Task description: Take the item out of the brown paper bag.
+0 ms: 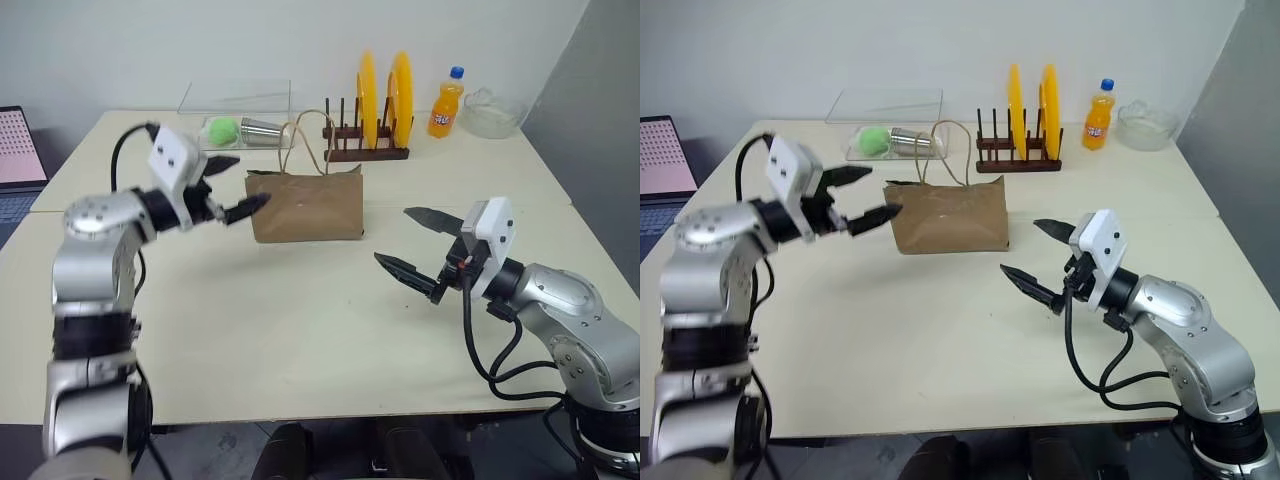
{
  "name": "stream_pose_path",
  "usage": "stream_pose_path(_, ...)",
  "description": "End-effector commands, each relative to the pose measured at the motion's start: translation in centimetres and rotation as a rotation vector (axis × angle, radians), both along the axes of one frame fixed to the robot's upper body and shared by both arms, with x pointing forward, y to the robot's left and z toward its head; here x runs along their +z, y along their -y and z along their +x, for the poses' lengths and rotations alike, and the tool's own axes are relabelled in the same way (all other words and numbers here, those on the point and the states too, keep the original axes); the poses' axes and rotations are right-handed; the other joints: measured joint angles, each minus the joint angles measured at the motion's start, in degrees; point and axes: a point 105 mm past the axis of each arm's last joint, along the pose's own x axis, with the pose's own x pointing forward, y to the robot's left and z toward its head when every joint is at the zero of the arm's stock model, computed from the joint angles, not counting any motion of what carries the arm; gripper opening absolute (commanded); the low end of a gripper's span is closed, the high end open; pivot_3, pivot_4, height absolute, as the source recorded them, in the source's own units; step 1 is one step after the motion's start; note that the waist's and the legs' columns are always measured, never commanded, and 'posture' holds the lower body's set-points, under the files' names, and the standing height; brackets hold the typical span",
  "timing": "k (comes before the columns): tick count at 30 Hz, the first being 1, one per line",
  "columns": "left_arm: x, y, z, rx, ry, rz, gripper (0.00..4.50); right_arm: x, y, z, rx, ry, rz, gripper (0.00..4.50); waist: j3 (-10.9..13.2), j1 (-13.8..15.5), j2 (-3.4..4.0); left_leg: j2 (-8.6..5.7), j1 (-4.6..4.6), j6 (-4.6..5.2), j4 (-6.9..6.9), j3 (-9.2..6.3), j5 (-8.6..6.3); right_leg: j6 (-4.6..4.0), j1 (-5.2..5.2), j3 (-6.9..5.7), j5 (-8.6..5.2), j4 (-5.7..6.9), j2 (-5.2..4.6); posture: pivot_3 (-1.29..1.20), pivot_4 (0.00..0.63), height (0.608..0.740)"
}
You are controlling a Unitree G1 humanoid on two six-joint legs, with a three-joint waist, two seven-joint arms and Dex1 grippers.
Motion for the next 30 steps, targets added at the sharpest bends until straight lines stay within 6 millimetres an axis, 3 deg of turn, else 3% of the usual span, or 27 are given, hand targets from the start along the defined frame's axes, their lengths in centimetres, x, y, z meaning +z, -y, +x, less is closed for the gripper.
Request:
stream_pose_path(1,0.8,0.3,-3.2,0.045,0.076,-0.079,4.44,1.8,-0.1,-0.1,0.032,0.042,0.034,4.5,0.0,0.1,0.0,0.0,0.03,0.0,0.0,0.02,0.0,0.0,0.04,0.01,0.0,0.01,0.0,0.0,0.15,0.74)
stream_pose_path(5,0.0,0.5,-5.6,0.075,0.032,-0.15,4.44,2.8,-0.4,0.7,0.059,0.047,0.058,4.5,0.0,0.3,-0.02,0.0,0.13,0.01,0.01,0.02,-0.01,0.02,0.13,0.0,-0.01,-0.02,0.0,0.0,0.15,0.74)
stream_pose_path(8,0.6,0.5,-6.3,0.103,0.038,-0.202,4.44,3.9,-1.4,2.2,0.092,0.052,0.08,4.5,0.0,0.4,-0.01,0.0,0.21,0.01,0.0,0.02,0.0,0.04,0.18,-0.01,-0.03,0.0,0.02,0.0,0.15,0.74)
stream_pose_path(11,0.4,0.9,-6.9,0.11,0.036,-0.201,4.5,4.1,-2.4,4.7,0.099,0.088,-0.003,3.93,0.0,0.3,-0.01,0.0,0.31,0.01,-0.01,0.05,0.0,0.01,0.28,0.0,-0.01,-0.01,0.02,0.0,0.15,0.74)
stream_pose_path(13,0.2,1.1,-7.2,0.114,0.037,-0.203,4.5,4.2,-2.8,6.6,0.088,0.115,-0.066,3.17,0.0,0.1,0.0,-0.01,0.34,0.01,-0.02,0.08,0.0,0.0,0.3,0.01,0.0,-0.02,0.02,0.0,0.15,0.74)
stream_pose_path(19,0.1,2.7,-8.1,0.09,0.053,-0.229,4.5,6.2,-2.8,14.9,-0.099,0.156,-0.193,0.99,0.0,-0.2,0.01,-0.01,0.34,0.0,-0.07,0.16,0.0,-0.04,0.24,0.07,0.02,0.0,0.02,0.0,0.15,0.74)
stream_pose_path(22,-0.3,3.5,-8.8,0.071,0.035,-0.248,4.5,6.4,-3.0,17.0,-0.141,0.155,-0.254,0.05,0.0,-0.1,0.0,0.0,0.28,-0.01,-0.11,0.21,0.01,-0.09,0.15,0.1,0.04,-0.01,0.02,0.0,0.15,0.74)
stream_pose_path(30,-0.2,4.2,-9.1,0.053,0.035,-0.249,4.5,4.2,-5.9,18.2,-0.129,0.184,-0.514,0.05,0.0,-0.1,0.03,0.01,0.17,-0.01,-0.15,0.26,0.01,-0.11,0.08,0.15,0.03,-0.08,0.0,0.0,0.15,0.74)
